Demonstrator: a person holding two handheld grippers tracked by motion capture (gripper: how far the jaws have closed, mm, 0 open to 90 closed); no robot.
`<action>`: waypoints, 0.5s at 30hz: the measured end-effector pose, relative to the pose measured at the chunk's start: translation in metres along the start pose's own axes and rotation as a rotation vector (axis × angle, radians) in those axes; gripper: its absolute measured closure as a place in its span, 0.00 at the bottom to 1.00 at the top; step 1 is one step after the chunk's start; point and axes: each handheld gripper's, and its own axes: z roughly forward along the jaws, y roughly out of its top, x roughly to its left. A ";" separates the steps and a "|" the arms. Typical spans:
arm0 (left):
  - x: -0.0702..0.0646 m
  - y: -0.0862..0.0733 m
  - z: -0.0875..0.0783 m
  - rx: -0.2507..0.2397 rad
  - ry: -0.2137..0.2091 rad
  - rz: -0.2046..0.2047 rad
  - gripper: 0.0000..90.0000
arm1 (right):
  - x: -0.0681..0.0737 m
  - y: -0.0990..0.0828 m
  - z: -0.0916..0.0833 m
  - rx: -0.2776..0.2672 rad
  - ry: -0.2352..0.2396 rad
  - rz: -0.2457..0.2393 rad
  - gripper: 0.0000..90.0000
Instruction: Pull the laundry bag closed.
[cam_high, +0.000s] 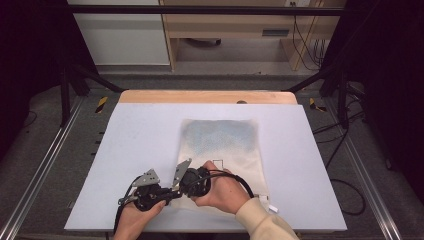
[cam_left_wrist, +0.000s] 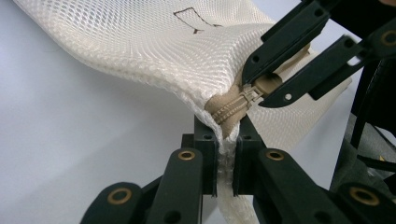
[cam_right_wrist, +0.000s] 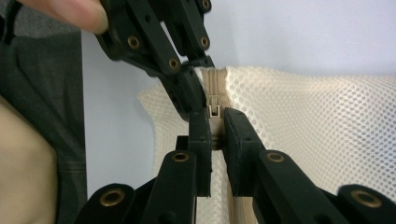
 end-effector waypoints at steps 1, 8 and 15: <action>0.000 0.000 0.000 0.001 -0.001 0.001 0.92 | 0.000 -0.001 0.000 0.002 0.000 -0.004 0.91; -0.001 0.000 0.001 0.006 -0.001 0.009 0.92 | 0.000 -0.004 0.000 -0.005 0.000 0.009 0.91; -0.002 0.000 0.000 0.008 0.000 0.018 0.92 | -0.002 -0.009 -0.001 -0.005 -0.001 0.017 0.91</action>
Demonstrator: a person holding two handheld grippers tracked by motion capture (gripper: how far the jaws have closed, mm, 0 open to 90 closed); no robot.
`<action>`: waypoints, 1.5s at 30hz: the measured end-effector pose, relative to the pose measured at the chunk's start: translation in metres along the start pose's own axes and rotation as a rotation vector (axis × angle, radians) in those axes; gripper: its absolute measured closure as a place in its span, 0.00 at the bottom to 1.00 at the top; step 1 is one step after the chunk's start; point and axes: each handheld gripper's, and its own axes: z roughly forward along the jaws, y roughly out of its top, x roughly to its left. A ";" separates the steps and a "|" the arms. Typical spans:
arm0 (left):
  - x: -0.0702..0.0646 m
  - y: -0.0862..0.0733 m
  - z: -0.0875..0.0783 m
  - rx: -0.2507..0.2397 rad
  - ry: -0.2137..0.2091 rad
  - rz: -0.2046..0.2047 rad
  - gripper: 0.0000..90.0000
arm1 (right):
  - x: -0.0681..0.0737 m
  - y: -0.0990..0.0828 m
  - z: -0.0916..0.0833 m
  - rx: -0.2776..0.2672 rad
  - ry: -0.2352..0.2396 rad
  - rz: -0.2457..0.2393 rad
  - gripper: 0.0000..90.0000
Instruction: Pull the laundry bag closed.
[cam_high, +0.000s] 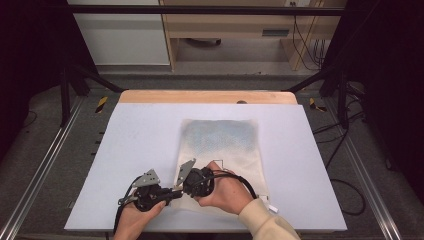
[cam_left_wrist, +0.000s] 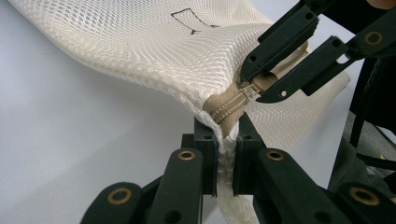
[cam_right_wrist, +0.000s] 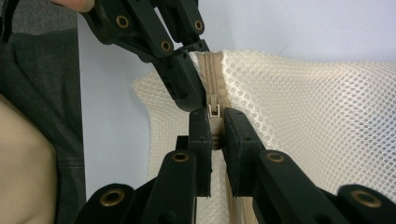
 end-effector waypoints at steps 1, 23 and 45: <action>0.000 0.000 0.000 0.000 -0.001 0.000 0.92 | 0.000 -0.001 0.000 -0.005 0.003 0.005 0.91; -0.003 0.000 0.001 -0.008 -0.009 0.013 0.92 | -0.002 -0.014 -0.004 -0.013 0.000 0.028 0.91; -0.003 0.001 0.000 -0.014 -0.002 0.013 0.92 | -0.005 -0.023 -0.007 -0.017 -0.009 0.049 0.91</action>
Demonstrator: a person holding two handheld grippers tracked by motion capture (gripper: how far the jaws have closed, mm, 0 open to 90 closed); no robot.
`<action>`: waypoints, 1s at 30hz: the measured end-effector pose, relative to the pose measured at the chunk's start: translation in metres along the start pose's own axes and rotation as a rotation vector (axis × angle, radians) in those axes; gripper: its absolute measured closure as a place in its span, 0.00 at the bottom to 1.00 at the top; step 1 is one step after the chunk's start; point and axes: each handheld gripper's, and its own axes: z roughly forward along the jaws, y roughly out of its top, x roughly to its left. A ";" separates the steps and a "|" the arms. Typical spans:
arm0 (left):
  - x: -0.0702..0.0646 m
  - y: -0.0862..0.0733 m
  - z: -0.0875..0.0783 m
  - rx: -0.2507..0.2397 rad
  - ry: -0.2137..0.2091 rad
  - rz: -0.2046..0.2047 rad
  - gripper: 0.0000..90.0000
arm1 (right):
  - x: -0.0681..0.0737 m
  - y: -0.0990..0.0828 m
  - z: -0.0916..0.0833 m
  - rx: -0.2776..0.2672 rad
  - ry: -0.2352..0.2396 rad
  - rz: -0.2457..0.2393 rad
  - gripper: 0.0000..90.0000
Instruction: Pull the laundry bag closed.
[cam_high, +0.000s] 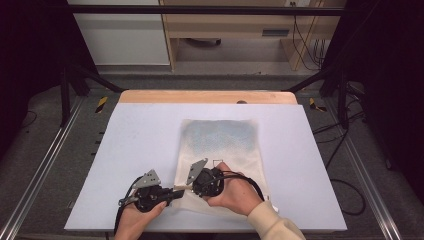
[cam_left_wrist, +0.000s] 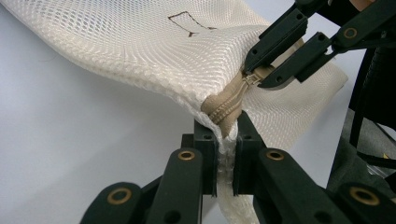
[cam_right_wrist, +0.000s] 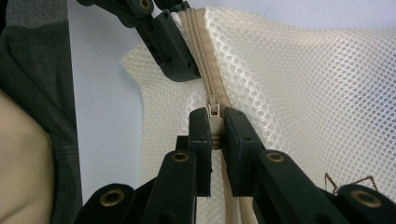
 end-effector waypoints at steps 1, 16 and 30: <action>0.000 0.000 0.000 0.000 -0.002 -0.001 0.92 | 0.000 -0.001 -0.001 0.007 -0.004 0.003 0.91; 0.000 0.000 0.001 0.000 0.003 0.001 0.92 | -0.002 -0.005 -0.003 0.008 -0.004 0.003 0.91; 0.000 -0.001 0.000 0.002 0.006 -0.002 0.92 | -0.004 -0.019 -0.010 0.020 -0.020 0.030 0.91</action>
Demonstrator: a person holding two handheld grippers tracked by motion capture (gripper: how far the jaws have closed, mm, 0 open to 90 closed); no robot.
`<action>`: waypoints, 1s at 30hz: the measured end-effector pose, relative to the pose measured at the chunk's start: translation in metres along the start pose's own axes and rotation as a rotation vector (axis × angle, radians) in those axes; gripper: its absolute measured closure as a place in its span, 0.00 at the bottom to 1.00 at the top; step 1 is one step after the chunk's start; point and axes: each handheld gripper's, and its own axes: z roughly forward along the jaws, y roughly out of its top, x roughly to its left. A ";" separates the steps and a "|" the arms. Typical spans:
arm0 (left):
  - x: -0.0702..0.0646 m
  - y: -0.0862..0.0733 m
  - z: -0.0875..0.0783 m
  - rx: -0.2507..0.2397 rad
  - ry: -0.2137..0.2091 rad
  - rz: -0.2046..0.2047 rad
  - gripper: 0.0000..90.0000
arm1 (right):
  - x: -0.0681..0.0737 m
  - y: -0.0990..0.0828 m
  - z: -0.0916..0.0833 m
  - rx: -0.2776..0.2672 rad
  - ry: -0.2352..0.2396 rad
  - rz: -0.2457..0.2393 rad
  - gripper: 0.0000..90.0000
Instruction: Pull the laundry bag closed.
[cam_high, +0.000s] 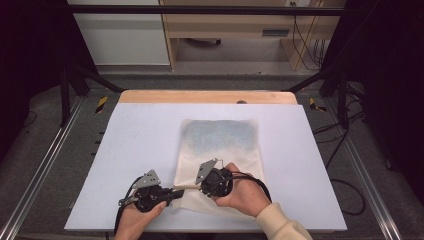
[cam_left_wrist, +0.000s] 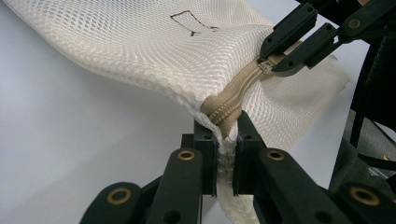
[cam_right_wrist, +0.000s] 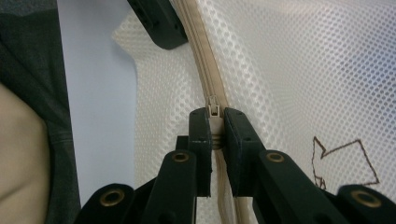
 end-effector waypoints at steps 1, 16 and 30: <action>-0.001 0.000 0.000 0.000 0.003 0.001 0.92 | 0.000 -0.001 0.000 0.000 -0.003 0.003 0.91; -0.003 -0.002 0.002 0.008 -0.006 0.002 0.92 | 0.000 -0.012 -0.006 0.002 -0.007 0.015 0.91; -0.006 -0.002 0.003 0.011 -0.009 0.010 0.92 | 0.000 -0.016 -0.007 -0.002 -0.003 0.018 0.91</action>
